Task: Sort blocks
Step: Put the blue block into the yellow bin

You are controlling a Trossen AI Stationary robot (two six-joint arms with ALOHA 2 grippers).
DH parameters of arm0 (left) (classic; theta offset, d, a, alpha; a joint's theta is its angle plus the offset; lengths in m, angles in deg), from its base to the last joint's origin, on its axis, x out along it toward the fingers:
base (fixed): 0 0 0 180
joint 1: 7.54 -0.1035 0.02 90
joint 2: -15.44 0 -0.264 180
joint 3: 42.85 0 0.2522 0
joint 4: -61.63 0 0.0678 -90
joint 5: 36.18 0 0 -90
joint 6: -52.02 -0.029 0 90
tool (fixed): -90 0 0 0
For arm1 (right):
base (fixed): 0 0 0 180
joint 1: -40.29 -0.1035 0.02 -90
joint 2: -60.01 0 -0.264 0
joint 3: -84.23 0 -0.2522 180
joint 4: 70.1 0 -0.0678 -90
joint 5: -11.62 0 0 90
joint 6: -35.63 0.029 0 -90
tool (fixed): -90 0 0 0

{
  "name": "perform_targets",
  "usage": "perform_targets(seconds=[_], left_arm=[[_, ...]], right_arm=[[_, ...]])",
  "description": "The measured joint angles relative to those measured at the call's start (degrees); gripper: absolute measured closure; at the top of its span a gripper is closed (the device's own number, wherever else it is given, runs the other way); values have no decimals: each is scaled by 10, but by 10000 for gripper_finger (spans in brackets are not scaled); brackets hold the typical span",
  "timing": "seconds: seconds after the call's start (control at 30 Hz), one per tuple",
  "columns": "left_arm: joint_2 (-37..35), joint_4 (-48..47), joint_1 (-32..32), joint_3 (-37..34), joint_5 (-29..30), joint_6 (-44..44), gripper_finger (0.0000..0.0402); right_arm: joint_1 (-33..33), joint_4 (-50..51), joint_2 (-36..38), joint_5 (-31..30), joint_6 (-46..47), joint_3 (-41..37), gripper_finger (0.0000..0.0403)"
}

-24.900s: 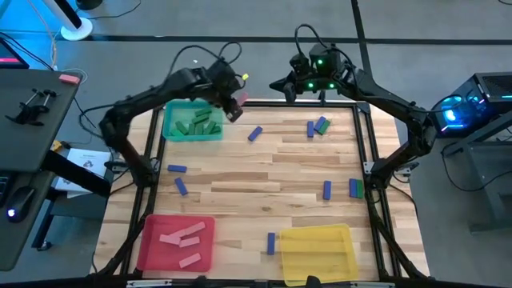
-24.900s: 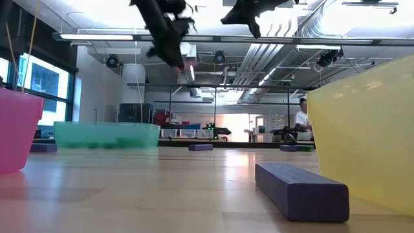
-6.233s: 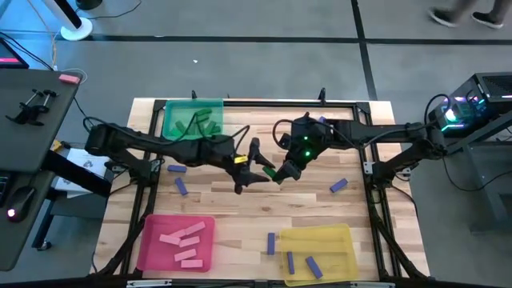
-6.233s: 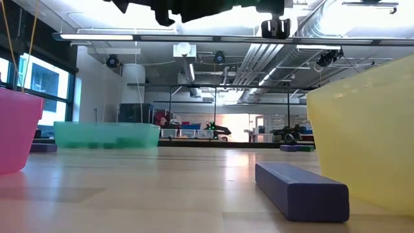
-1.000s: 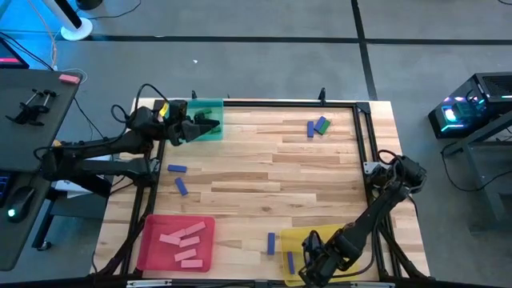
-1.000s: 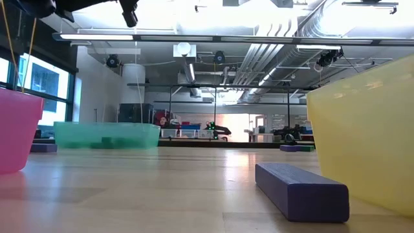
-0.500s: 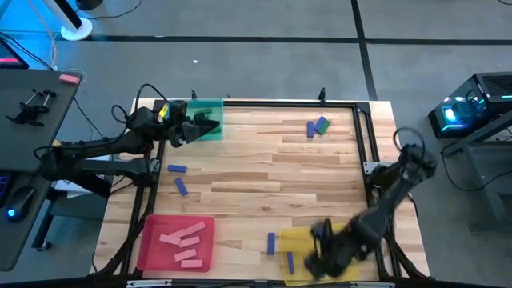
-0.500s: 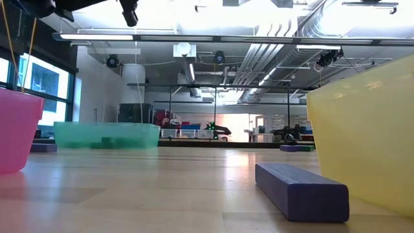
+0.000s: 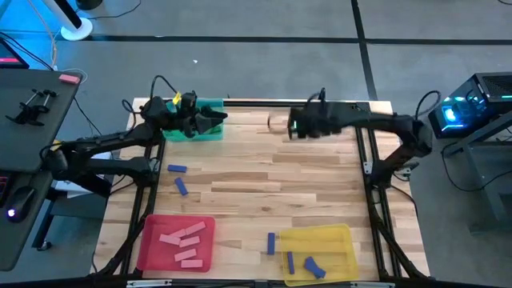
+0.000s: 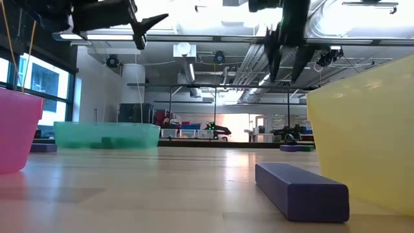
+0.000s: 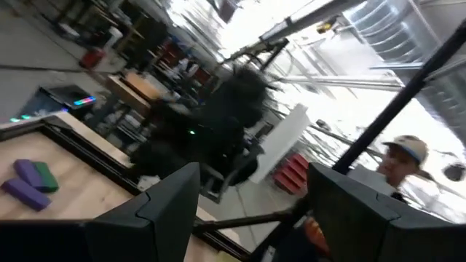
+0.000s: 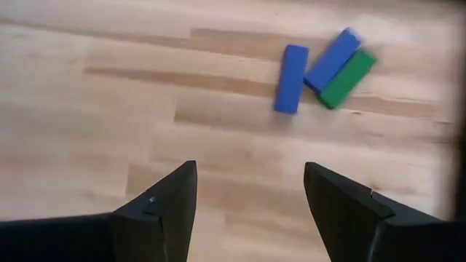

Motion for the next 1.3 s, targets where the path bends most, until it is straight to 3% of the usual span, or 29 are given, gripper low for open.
perform_targets(seconds=[0.13, 0.23, 0.4, 0.6, 0.77, 0.97, 1.13, 1.3], left_arm=[[22, 12, -40, 15, -71, 29, 161], [25, 16, -64, 30, -111, 24, 161], [26, 16, -89, 36, -126, 5, 161], [30, 14, -104, 36, -124, -2, 161], [30, 15, -104, 36, -124, -1, 161], [30, 15, -104, 36, -124, 12, 161], [30, 15, -103, 36, -124, 8, 161], [30, 15, -103, 37, -124, 8, 161]], right_arm=[[155, -165, -3, 156, -94, -96, 183], [209, -234, -3, 227, -96, -164, 183], [225, -245, -4, 215, -87, -224, 183], [226, -288, -19, 148, -73, -252, 183], [221, -327, -66, 152, -86, -254, 183], [219, -318, -80, 113, -70, -251, 183], [219, -331, -85, 110, -87, -250, 188], [219, -339, -119, 138, -86, -249, 224]])
